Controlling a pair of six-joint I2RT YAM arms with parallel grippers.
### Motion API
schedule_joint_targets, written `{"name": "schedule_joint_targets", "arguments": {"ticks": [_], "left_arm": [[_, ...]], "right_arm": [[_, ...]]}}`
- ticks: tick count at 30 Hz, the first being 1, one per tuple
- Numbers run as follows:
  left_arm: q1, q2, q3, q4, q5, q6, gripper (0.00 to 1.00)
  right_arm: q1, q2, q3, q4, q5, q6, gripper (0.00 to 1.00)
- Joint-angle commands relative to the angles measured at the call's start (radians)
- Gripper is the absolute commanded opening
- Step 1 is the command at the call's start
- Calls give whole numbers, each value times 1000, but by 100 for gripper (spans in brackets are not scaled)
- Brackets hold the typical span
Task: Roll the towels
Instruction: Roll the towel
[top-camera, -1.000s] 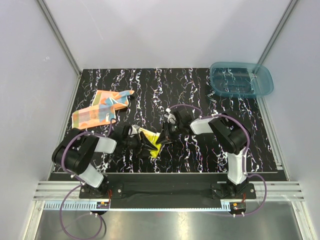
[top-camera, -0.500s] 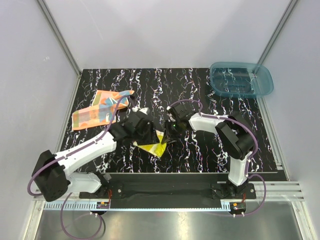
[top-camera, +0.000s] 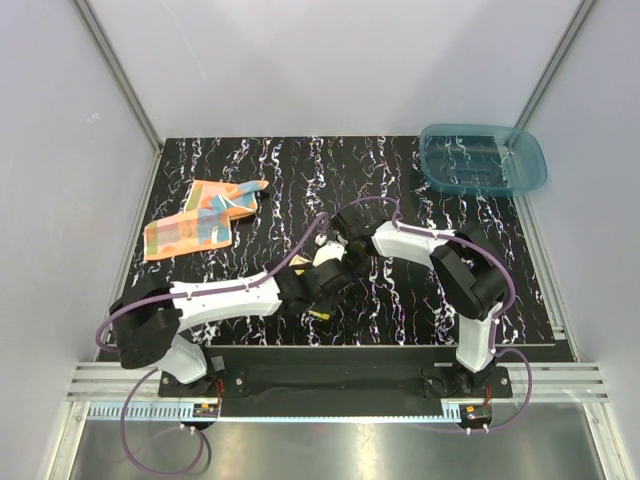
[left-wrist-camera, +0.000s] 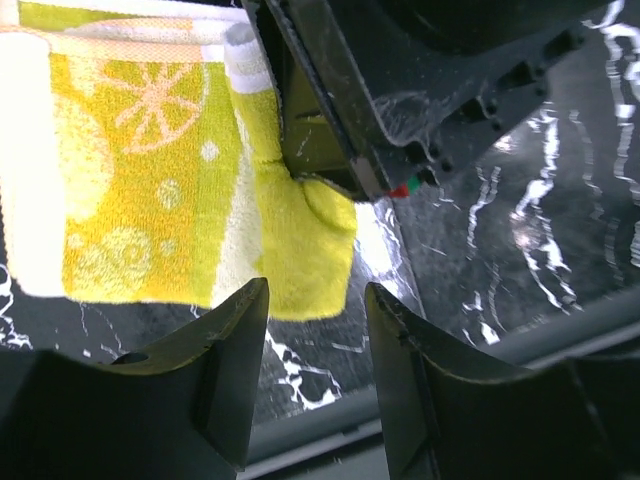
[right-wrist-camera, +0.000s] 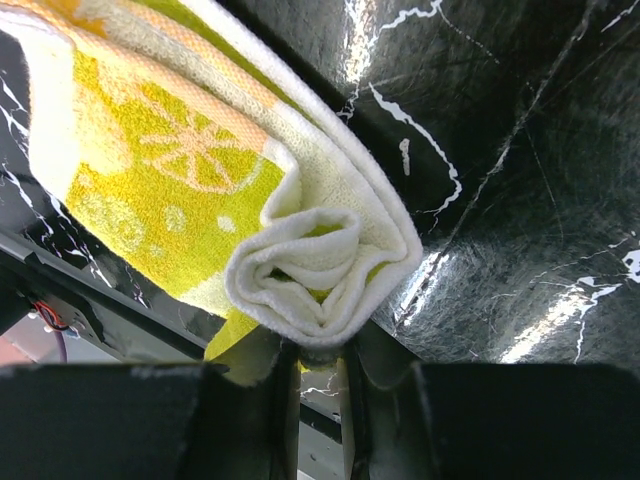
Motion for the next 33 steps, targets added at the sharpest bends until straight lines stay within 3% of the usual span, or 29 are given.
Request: {"name": "schedule_joint_targets", "arguments": {"ticks": [1, 11, 25, 33], "left_arm": [[-43, 23, 19, 89, -113, 11, 48], [-91, 107, 2, 156, -138, 1, 48], [-91, 242, 4, -49, -314, -167, 50], [-100, 236, 62, -143, -384, -149, 51]], "right_arm": [[8, 29, 27, -44, 40, -23, 20], [8, 49, 37, -50, 38, -31, 20], [8, 49, 36, -64, 29, -58, 21], [6, 69, 50, -70, 25, -69, 21]]}}
